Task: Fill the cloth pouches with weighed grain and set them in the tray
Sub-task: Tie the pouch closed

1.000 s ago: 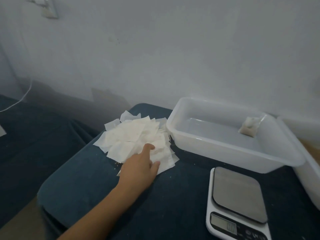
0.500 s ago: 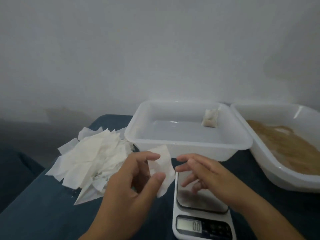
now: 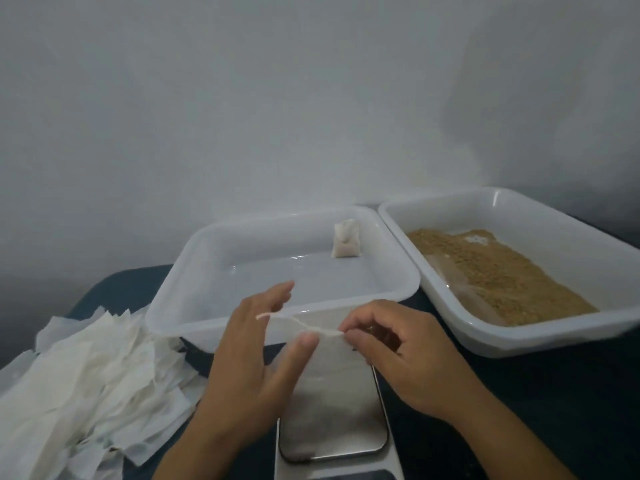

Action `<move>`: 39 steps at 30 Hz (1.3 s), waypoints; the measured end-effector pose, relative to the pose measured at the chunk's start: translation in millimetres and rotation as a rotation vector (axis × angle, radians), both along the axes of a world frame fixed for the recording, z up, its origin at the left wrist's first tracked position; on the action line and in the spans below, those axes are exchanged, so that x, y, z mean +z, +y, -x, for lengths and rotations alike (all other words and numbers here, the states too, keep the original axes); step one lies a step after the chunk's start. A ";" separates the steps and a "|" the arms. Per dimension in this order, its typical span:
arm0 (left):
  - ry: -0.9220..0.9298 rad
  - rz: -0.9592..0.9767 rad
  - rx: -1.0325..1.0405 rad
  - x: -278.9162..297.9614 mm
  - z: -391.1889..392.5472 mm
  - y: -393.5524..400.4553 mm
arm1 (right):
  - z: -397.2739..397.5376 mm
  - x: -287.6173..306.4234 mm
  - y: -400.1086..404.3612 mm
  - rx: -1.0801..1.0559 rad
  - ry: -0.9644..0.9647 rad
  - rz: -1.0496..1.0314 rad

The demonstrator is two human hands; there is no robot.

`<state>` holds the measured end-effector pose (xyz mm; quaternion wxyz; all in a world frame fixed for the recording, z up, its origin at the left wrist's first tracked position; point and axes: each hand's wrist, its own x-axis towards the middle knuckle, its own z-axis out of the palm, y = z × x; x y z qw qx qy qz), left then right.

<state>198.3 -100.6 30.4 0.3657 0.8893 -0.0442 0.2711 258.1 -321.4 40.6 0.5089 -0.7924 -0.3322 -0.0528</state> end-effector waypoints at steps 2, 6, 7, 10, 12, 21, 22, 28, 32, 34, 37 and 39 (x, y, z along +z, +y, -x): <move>0.063 0.100 -0.125 -7.0 0.5 -4.2 | -2.1 -0.5 -2.7 0.028 -0.075 0.065; 0.078 0.165 -0.107 -19.8 7.8 -9.1 | -4.6 -5.9 -2.8 0.031 -0.098 0.115; 0.067 0.198 -0.077 -21.7 9.7 -8.1 | -4.0 -7.6 -1.2 0.028 -0.103 0.113; 0.067 0.290 0.000 -25.0 13.9 -3.3 | 0.5 -11.1 5.7 -0.020 -0.146 0.055; 0.072 0.321 0.019 -26.8 14.7 -1.3 | 5.2 -12.1 10.3 -0.036 -0.227 0.021; 0.008 0.316 0.008 -27.6 17.2 -4.4 | 16.5 -16.8 22.4 -0.017 -0.407 0.143; 0.008 0.306 0.005 -27.4 17.7 -5.6 | 16.7 -16.3 22.5 -0.020 -0.395 0.142; 0.229 0.399 -0.240 -23.9 21.3 -5.3 | 17.0 -9.6 13.2 0.038 -0.281 0.129; 0.532 0.685 -0.526 -13.4 22.6 1.7 | 18.2 -4.8 6.9 0.113 -0.200 0.103; 0.634 0.712 -0.624 -5.6 18.3 -0.3 | 20.0 -1.6 5.3 0.160 -0.121 0.068; 0.704 0.683 -0.871 9.2 10.6 -13.9 | 21.0 8.2 -0.5 0.262 0.069 0.004; 0.766 0.744 -0.970 16.8 7.2 -18.5 | 18.9 16.1 -7.2 0.349 0.210 -0.048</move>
